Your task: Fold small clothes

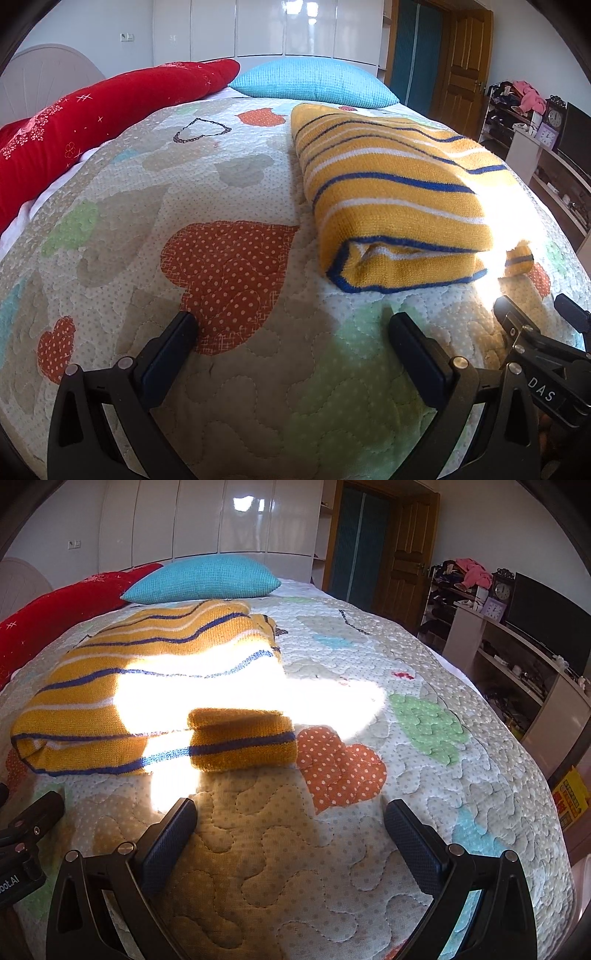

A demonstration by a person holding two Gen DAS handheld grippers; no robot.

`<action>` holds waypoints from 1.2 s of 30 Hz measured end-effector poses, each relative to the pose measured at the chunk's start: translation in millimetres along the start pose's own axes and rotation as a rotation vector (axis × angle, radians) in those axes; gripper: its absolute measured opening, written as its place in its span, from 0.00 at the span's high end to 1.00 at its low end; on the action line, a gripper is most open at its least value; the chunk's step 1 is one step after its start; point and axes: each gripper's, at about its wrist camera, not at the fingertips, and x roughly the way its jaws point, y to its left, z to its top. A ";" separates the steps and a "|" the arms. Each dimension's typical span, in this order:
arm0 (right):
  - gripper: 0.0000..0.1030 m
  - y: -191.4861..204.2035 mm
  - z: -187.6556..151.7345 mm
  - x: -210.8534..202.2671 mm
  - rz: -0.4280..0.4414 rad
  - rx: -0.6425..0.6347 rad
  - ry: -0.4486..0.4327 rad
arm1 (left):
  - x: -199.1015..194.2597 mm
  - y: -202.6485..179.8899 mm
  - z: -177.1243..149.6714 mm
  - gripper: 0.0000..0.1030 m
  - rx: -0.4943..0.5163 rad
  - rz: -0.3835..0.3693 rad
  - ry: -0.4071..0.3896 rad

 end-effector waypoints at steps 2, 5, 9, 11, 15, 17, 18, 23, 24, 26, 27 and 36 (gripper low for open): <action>0.00 -0.5 -0.3 -0.7 0.001 0.001 -0.002 | -0.2 -0.5 -0.3 0.00 0.002 0.003 -0.001; 0.00 -0.4 -0.4 -1.0 0.001 0.001 -0.004 | 0.0 -0.9 -0.3 0.00 0.004 0.006 -0.002; 0.00 -0.4 -0.8 -1.8 -0.001 0.000 -0.009 | -0.2 -0.9 -0.4 0.00 0.004 0.006 -0.002; 0.00 0.5 -1.3 -2.4 -0.003 -0.001 -0.011 | -0.3 -0.6 -0.3 0.00 0.004 0.006 -0.003; 0.00 1.0 -1.5 -2.9 -0.004 -0.002 -0.012 | -0.5 -0.6 -0.5 0.00 0.004 0.005 -0.002; 0.00 0.8 -1.5 -2.7 -0.004 -0.002 -0.012 | -0.5 -0.7 -0.5 0.00 0.004 0.005 -0.003; 0.00 0.9 -1.4 -2.7 -0.004 -0.002 -0.012 | -0.5 -0.7 -0.5 0.00 0.004 0.006 -0.003; 0.00 0.8 -1.2 -2.9 -0.005 -0.002 -0.013 | -0.6 -0.9 -0.5 0.00 0.004 0.005 -0.003; 0.00 0.8 -1.2 -2.9 -0.005 -0.003 -0.013 | -0.6 -0.8 -0.6 0.00 0.004 0.006 -0.003; 0.00 0.4 -1.1 -2.5 -0.005 -0.003 -0.013 | -0.6 -0.9 -0.5 0.00 0.004 0.005 -0.003; 0.00 0.5 -1.1 -2.5 -0.005 -0.003 -0.013 | -0.7 -0.9 -0.6 0.00 0.004 0.006 -0.003; 0.00 0.5 -1.2 -2.5 -0.005 -0.004 -0.014 | -0.9 -0.7 -0.6 0.00 0.004 0.006 -0.003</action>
